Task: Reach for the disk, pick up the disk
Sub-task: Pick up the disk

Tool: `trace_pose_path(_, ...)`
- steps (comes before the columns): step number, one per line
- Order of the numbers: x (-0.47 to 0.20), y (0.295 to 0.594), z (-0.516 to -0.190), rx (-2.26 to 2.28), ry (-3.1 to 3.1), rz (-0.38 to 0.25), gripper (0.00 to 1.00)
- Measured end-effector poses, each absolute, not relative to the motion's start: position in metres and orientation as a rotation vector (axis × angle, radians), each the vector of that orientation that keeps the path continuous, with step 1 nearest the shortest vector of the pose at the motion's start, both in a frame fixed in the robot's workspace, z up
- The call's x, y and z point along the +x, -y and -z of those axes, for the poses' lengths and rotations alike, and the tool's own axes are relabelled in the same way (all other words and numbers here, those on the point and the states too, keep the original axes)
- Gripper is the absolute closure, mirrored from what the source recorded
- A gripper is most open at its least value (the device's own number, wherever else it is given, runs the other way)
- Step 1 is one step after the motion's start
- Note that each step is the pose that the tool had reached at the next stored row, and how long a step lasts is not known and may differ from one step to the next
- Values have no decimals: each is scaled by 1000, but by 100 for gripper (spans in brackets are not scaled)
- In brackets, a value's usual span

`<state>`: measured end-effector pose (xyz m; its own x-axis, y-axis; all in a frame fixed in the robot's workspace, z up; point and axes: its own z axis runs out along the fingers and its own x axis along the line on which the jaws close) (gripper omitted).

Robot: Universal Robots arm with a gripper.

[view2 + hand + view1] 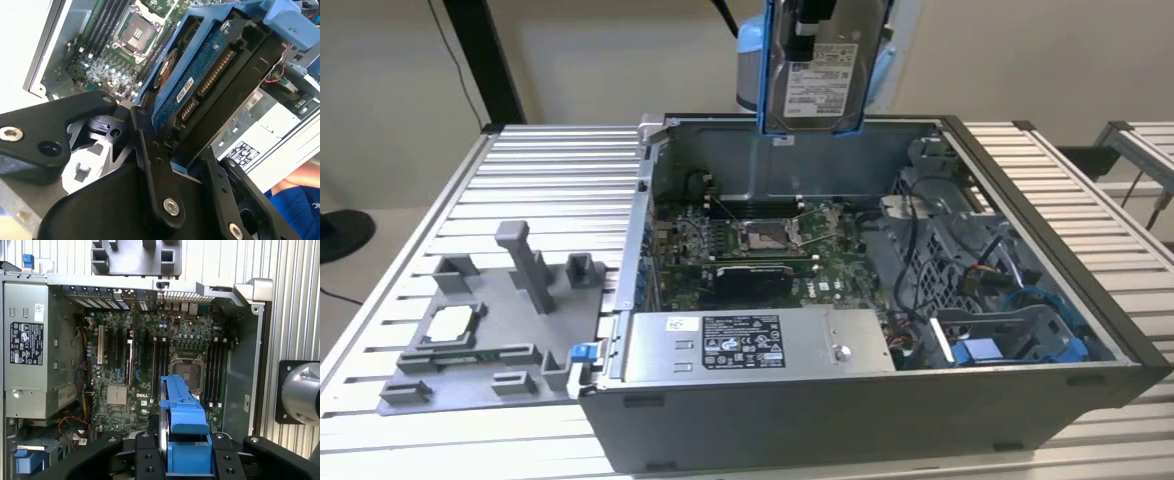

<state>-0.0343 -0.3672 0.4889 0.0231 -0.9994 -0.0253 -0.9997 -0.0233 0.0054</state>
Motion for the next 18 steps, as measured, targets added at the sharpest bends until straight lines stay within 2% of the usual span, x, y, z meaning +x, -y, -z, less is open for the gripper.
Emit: trace_pose_path(18, -27, 367, -489, -2237, -2186, -34, 100)
